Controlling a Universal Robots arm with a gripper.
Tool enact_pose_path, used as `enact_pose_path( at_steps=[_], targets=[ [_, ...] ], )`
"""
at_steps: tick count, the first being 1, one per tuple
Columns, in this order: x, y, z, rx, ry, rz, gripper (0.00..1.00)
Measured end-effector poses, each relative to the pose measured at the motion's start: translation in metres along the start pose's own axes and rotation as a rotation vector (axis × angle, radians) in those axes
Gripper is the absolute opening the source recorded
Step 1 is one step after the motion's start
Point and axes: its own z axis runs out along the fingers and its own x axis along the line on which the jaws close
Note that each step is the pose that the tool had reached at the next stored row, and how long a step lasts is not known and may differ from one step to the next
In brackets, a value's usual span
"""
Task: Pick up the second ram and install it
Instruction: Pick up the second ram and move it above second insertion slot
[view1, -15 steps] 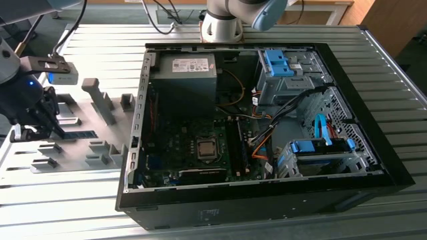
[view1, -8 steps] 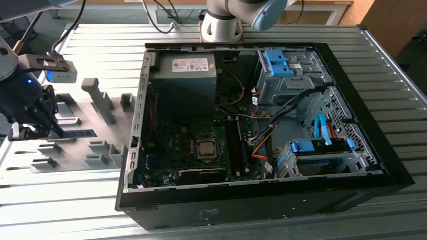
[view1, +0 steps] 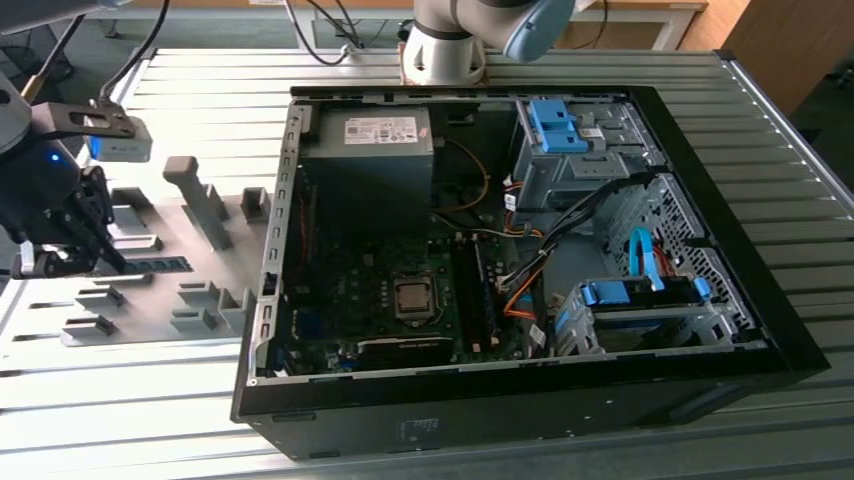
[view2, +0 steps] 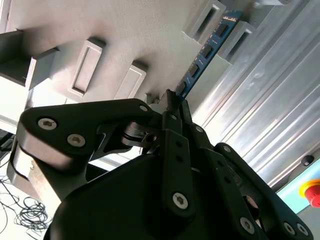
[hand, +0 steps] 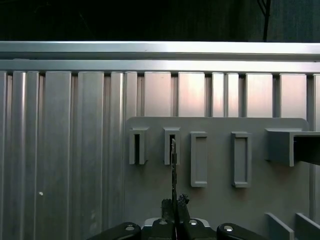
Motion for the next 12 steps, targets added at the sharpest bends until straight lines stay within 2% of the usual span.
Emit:
enact_pose_path(
  at_steps=[12],
  targets=[
    [0.0001,0.0000,-0.0102,0.0000,0.0000,0.000,0.14]
  ],
)
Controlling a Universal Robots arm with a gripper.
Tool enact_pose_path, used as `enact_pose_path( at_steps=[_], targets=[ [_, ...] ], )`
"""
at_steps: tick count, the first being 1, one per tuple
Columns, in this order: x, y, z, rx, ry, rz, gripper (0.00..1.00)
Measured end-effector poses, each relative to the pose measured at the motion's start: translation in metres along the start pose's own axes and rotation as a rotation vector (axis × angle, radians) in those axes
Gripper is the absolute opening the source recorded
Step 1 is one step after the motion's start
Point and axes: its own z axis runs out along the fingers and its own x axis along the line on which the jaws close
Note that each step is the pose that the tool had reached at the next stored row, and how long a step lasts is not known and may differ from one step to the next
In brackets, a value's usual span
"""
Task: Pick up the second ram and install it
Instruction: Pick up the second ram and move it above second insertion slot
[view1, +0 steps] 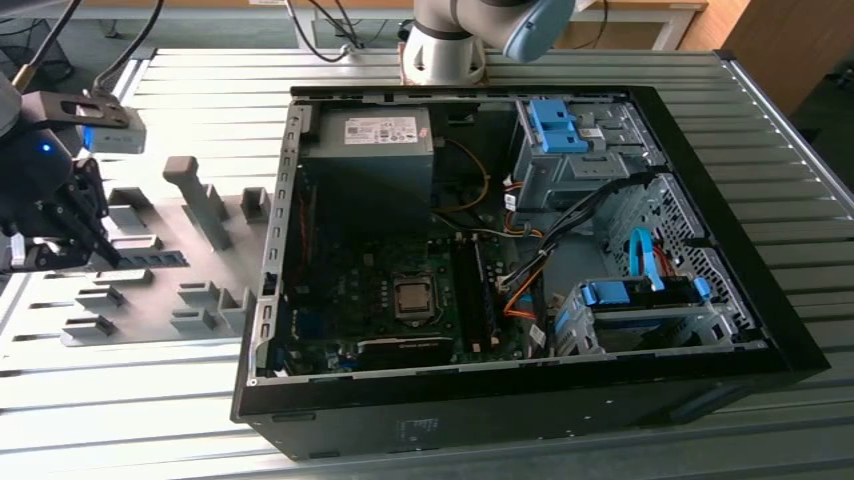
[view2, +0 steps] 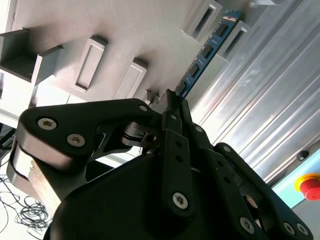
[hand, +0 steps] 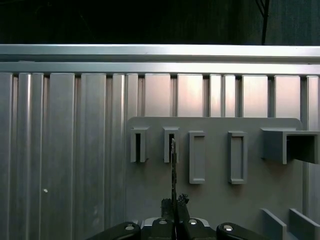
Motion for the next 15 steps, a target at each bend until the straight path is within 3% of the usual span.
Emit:
enact_pose_path(
  at_steps=[15],
  targets=[
    [0.0001,-0.0001,-0.0141,0.0000,0.0000,0.000,0.14]
  ],
)
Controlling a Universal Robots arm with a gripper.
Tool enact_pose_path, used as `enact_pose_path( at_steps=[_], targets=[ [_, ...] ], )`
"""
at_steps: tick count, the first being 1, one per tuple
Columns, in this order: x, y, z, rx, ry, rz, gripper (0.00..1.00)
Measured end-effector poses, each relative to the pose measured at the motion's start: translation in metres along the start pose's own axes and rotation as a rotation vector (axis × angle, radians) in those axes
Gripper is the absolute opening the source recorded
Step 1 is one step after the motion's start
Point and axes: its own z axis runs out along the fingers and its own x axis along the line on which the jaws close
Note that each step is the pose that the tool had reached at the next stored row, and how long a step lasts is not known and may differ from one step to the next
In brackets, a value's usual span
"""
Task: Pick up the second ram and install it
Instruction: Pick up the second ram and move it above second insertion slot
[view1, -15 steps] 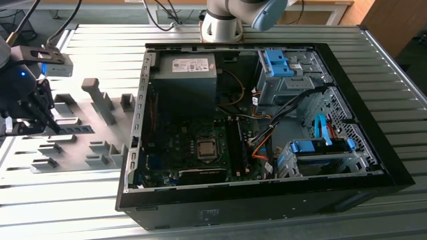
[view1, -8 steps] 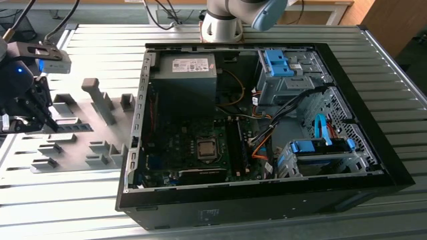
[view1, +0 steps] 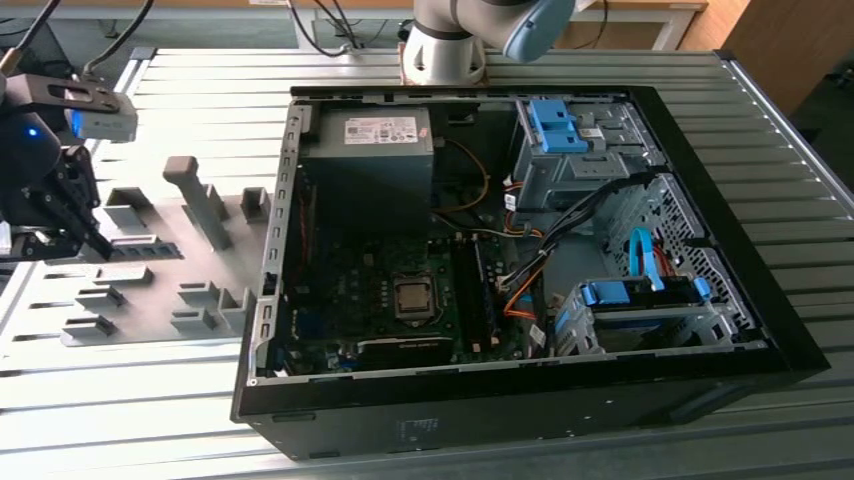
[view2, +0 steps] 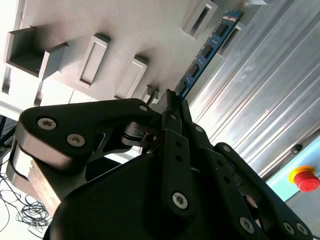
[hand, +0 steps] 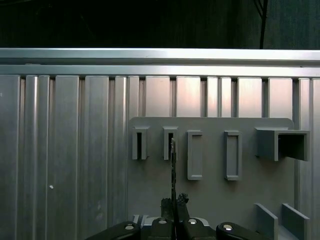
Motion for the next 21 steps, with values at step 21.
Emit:
enact_pose_path(
  at_steps=[21],
  targets=[
    [0.0001,-0.0001,-0.0220,0.0000,0.0000,0.000,0.14]
  ],
)
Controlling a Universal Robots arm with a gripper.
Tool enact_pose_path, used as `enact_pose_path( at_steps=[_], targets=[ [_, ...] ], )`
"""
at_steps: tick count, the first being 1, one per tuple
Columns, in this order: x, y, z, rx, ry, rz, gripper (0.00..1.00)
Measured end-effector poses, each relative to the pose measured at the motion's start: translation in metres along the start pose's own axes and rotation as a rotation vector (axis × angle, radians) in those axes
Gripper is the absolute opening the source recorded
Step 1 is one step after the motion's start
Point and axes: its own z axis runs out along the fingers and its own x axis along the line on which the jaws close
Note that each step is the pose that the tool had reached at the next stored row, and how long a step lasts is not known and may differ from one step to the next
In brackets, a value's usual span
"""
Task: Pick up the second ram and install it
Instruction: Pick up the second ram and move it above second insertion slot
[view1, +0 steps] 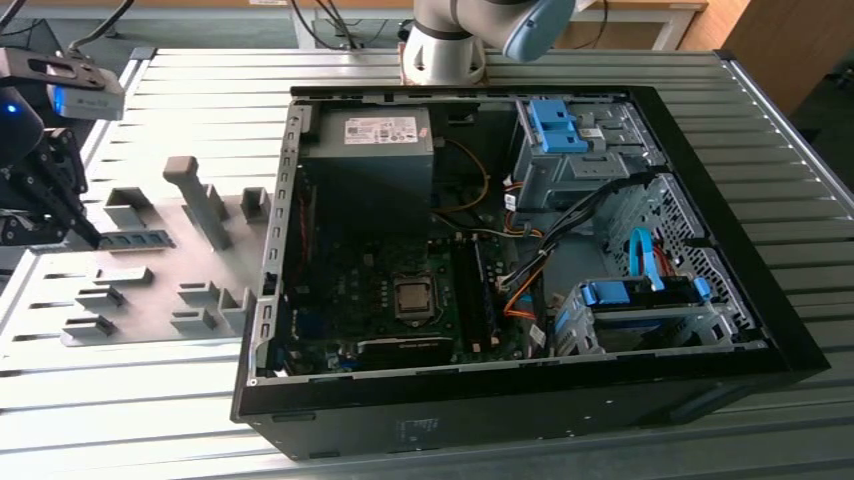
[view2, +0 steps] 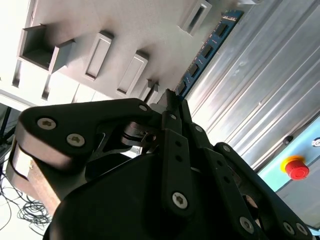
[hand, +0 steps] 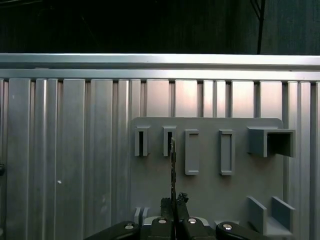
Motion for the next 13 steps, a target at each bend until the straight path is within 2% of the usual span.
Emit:
enact_pose_path(
  at_steps=[13],
  targets=[
    [0.0001,-0.0001,-0.0138,-0.0001,0.0000,0.000,0.14]
  ],
)
